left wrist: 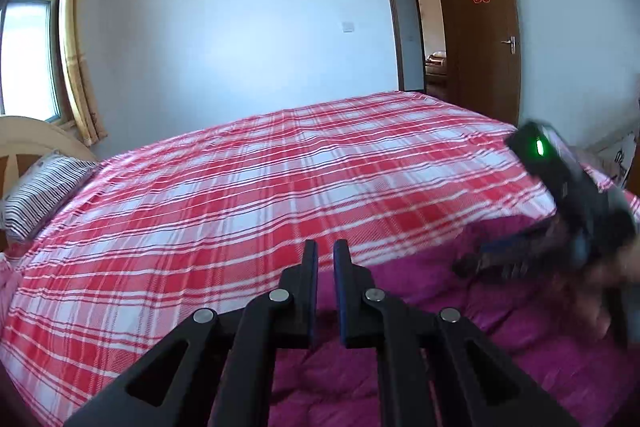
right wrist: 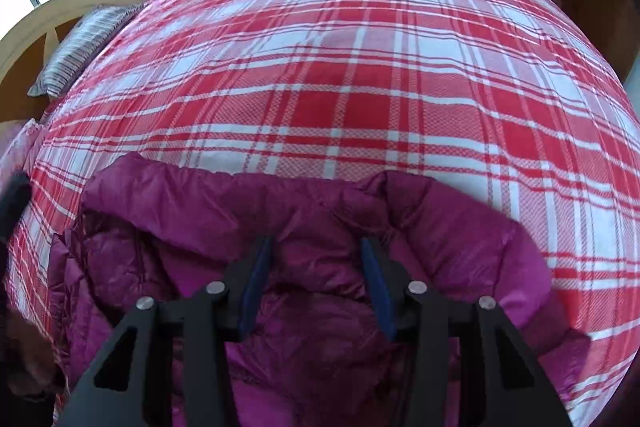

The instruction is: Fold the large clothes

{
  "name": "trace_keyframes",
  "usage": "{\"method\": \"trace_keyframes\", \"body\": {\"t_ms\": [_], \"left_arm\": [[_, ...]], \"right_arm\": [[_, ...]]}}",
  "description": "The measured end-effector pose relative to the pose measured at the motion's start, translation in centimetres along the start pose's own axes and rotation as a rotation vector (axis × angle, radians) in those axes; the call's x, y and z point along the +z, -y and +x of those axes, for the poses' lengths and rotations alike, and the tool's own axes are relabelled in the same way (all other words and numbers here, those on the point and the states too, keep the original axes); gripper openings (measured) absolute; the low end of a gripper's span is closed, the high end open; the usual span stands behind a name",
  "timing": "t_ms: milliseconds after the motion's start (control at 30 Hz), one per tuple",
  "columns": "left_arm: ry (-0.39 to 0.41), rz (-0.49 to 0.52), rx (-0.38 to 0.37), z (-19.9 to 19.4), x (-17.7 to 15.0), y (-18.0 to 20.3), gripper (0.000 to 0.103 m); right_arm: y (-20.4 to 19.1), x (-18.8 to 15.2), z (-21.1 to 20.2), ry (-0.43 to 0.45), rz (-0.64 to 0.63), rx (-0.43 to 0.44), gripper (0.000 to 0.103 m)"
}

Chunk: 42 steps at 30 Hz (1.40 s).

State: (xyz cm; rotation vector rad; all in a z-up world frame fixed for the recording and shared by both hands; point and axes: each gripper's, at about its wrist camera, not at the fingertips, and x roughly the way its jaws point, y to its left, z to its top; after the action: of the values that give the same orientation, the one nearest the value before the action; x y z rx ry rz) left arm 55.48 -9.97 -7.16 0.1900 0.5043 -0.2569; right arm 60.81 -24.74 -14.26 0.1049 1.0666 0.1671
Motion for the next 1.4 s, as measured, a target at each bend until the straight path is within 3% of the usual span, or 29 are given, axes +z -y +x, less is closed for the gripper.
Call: {"method": "trace_keyframes", "body": {"t_ms": [100,200,300,467,600,800,1400], "left_arm": [[-0.09,0.048,0.083,3.8,0.4,1.3,0.012],[-0.241,0.057,0.173,8.9,-1.2,1.1,0.013],[-0.353,-0.034,0.126,11.2,-3.3,-0.3,0.013],[-0.336,0.024,0.172,11.1,-4.2,0.9,0.014],[-0.321,0.066,0.216,11.2,-4.5,1.8,0.014],[-0.314,0.057,0.216,11.4,-4.7,1.4,0.014],[-0.329,0.134,0.282,12.1,-5.2,2.6,0.015]], "right_arm": [[-0.6,-0.7,0.0,0.043,-0.026,-0.032,0.05],[-0.7,-1.3,0.1,0.087,-0.04,-0.044,0.05],[-0.4,-2.2,0.1,0.14,-0.048,-0.041,0.05],[-0.7,-2.9,-0.9,0.217,-0.049,-0.046,0.05],[-0.9,-2.4,-3.8,0.342,0.005,-0.022,0.054],[-0.7,-2.1,0.3,0.204,-0.004,-0.089,0.055],[-2.0,-2.5,1.9,0.184,-0.073,-0.214,0.056]]}}
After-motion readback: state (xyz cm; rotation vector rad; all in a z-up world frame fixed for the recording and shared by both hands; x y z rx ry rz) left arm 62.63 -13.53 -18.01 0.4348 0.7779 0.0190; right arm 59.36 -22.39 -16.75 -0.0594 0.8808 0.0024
